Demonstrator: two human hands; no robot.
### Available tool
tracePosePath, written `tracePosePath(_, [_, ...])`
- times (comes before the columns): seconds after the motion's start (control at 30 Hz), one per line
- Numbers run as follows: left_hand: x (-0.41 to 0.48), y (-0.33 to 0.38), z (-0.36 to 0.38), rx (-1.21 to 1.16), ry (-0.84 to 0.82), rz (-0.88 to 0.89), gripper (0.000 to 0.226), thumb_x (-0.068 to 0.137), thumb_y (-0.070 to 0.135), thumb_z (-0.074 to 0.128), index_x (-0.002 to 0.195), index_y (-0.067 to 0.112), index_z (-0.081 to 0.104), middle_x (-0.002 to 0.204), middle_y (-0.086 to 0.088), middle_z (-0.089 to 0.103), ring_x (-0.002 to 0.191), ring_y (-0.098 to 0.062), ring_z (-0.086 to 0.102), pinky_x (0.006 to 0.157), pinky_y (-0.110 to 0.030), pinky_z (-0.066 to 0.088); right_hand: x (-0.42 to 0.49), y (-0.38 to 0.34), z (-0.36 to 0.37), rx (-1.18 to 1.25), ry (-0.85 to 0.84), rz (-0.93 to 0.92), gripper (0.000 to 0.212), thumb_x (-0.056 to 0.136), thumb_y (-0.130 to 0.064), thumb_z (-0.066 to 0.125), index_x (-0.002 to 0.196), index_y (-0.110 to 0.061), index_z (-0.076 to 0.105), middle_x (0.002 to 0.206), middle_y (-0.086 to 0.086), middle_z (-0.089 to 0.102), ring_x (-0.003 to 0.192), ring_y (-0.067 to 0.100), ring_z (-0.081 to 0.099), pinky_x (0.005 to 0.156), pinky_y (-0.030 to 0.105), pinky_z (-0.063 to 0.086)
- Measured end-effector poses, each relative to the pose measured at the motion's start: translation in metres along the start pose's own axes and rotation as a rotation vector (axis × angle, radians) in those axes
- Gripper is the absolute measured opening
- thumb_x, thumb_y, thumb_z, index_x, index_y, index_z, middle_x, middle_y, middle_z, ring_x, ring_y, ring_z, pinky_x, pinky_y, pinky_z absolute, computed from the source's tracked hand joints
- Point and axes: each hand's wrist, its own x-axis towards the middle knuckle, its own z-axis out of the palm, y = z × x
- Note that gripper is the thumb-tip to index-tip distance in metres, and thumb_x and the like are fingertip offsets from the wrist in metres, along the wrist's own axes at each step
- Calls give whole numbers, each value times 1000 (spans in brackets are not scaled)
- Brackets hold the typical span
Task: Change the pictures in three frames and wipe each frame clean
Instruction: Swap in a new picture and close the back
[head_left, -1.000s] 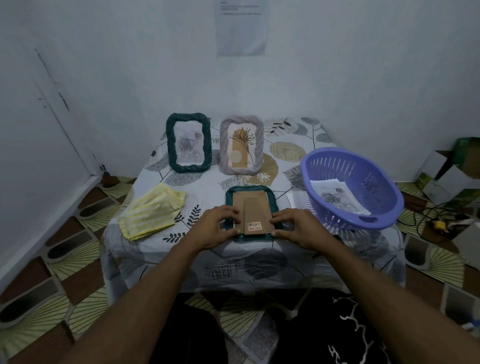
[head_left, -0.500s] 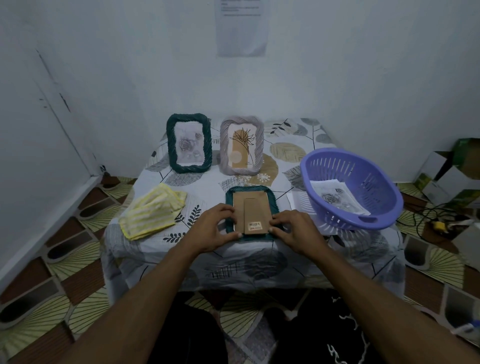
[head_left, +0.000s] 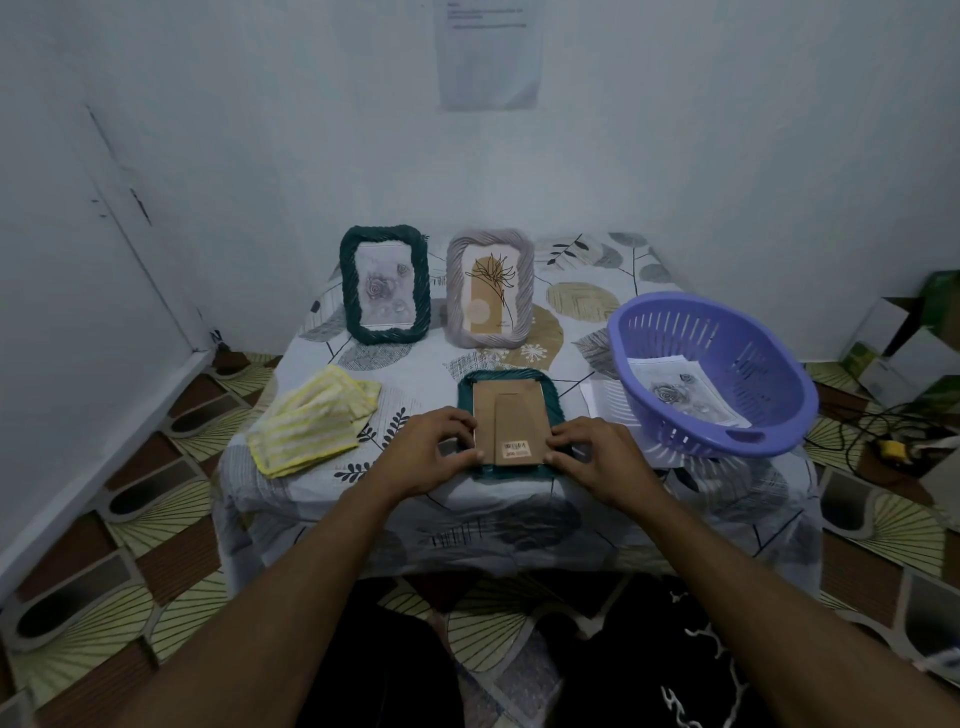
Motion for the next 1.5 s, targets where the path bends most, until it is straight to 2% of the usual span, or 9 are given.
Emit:
tracePosePath(0.27, [8, 2, -11, -59, -145, -46, 31, 67, 37, 85, 87, 16, 73, 116, 6, 61, 104, -9, 59, 95, -33, 50, -1, 2, 0, 57, 0, 16, 28, 80, -29, 77, 104, -14, 76, 111, 0, 72, 97, 8, 62, 85, 18, 45])
tracePosePath(0.47, [14, 12, -20, 139, -185, 67, 34, 71, 42, 81, 86, 12, 74, 114, 0, 65, 99, -13, 61, 84, -30, 51, 1, 5, 0, 59, -11, 18, 29, 79, -29, 78, 105, -15, 76, 112, 0, 71, 99, 7, 62, 86, 14, 43])
tracePosePath(0.6, [12, 11, -17, 221, -129, 130, 33, 73, 45, 77, 85, 15, 72, 112, 0, 66, 96, -15, 62, 79, -26, 47, 0, 4, 0, 52, -10, 14, 30, 80, -30, 77, 106, -15, 76, 114, 0, 71, 101, 10, 63, 87, 17, 44])
tracePosePath(0.8, [6, 13, -7, 179, -25, 135, 24, 76, 37, 72, 89, 17, 66, 94, 2, 67, 83, -16, 62, 73, -36, 52, -1, 2, 0, 58, 4, 26, 29, 81, -29, 77, 106, -15, 75, 114, 0, 71, 102, 10, 62, 89, 18, 44])
tracePosePath(1.0, [-3, -2, 0, -171, 91, -39, 17, 86, 18, 68, 103, 13, 71, 110, 1, 66, 101, -9, 61, 92, -25, 51, -2, -2, 3, 62, 25, -10, 25, 83, -27, 74, 105, -15, 76, 111, 0, 72, 101, 9, 61, 89, 19, 44])
tracePosePath(1.13, [-8, -2, 0, -156, 77, -80, 15, 84, 16, 71, 98, 11, 74, 120, -2, 63, 107, -6, 57, 92, -8, 40, -1, -2, 5, 55, 27, -17, 23, 84, -24, 73, 105, -15, 76, 111, -1, 72, 102, 12, 62, 92, 21, 44])
tracePosePath(1.23, [-8, -1, 0, -206, 151, -127, 14, 86, 17, 69, 97, 10, 73, 119, -3, 63, 108, -9, 57, 91, -14, 41, 1, -1, 7, 89, 34, -6, 21, 83, -22, 74, 104, -16, 75, 109, -1, 71, 100, 12, 63, 92, 27, 49])
tracePosePath(1.43, [4, 7, -1, -157, 209, -242, 18, 91, 21, 62, 95, 7, 73, 107, -6, 67, 94, -12, 59, 88, -27, 50, 19, -6, 7, 111, 106, 225, 32, 84, -13, 69, 116, -15, 66, 112, 4, 66, 97, 20, 65, 90, 34, 51])
tracePosePath(1.5, [9, 12, -5, -164, 203, -285, 22, 94, 24, 58, 97, 8, 73, 102, -8, 69, 87, -12, 61, 84, -29, 51, 28, -14, 5, 265, 76, 358, 34, 86, -11, 67, 119, -18, 63, 108, 5, 67, 95, 21, 64, 86, 35, 52])
